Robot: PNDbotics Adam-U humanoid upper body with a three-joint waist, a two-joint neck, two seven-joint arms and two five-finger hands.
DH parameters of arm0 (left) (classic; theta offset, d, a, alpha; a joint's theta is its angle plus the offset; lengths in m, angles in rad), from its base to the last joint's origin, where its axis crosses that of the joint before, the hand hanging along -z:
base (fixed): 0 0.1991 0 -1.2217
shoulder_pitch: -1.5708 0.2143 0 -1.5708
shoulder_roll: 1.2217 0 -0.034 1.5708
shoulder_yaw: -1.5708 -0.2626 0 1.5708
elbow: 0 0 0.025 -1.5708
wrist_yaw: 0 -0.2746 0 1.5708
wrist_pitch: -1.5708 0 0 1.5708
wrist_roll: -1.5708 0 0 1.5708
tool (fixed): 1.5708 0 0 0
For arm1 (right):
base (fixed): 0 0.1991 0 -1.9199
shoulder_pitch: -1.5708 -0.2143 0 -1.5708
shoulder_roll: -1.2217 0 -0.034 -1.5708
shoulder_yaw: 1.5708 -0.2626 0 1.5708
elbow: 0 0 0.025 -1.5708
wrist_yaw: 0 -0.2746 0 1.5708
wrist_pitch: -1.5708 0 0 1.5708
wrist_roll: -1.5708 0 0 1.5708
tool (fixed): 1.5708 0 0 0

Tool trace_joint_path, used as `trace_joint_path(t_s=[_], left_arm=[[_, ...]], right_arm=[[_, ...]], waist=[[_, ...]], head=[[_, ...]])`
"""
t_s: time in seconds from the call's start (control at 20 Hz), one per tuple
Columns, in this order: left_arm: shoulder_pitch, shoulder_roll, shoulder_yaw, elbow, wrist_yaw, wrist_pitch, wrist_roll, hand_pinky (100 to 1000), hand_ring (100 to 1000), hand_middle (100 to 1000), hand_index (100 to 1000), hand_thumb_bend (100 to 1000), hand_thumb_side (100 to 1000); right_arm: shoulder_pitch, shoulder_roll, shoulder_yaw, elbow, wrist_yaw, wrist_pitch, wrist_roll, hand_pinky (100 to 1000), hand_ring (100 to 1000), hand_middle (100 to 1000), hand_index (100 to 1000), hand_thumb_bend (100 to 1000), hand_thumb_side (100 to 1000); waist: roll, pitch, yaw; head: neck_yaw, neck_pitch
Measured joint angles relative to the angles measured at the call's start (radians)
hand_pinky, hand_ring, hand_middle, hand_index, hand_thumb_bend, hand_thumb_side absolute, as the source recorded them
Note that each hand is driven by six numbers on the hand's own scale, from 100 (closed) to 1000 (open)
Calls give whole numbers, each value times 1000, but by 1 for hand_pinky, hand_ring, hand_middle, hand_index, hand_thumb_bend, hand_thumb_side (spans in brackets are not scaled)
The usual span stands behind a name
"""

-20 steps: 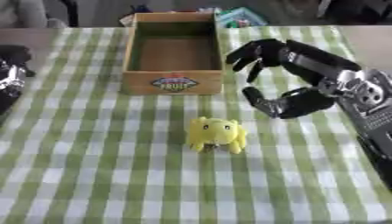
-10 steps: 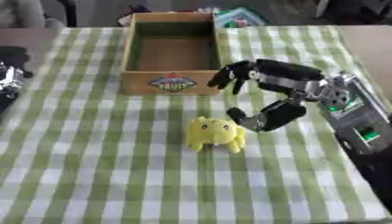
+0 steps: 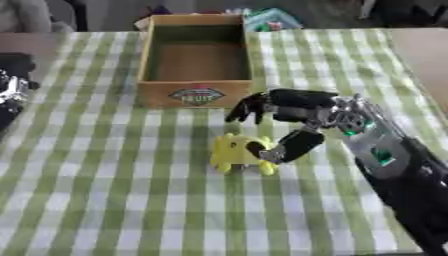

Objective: Pick up objects on the table and place them in the box.

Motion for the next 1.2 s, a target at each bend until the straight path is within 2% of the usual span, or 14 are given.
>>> trace_joint_path(t_s=[0.25,0.45,0.55,0.85,1.05,1.2], left_arm=[[0,0,0,1,0,0,-2,653,779,710,677,100,411],[0,0,0,2,0,0,-2,654,779,710,677,100,412],[0,0,0,2,0,0,-2,654,780,710,677,100,412],[0,0,0,2,1,0,-2,655,780,711,677,100,417],[0,0,0,2,2,0,-2,655,780,711,677,100,419],[-1,0,0,2,2,0,-2,655,781,711,677,100,420]], right_arm=[[-2,16,2,46,103,-40,-42,771,869,863,925,100,349],[-2,17,10,60,145,-52,-42,775,877,868,929,100,514],[-2,17,12,60,153,-53,-28,777,881,873,931,100,567],[-2,17,10,46,162,-25,19,786,878,890,939,100,615],[3,17,14,18,207,-14,30,770,849,887,941,100,562],[13,17,19,4,248,-15,29,768,837,888,942,100,570]], waist=[[0,0,1],[0,0,2],[0,0,4],[-1,0,4],[-1,0,5],[-1,0,6]], head=[[0,0],[0,0],[0,0],[0,0],[0,0],[0,0]])
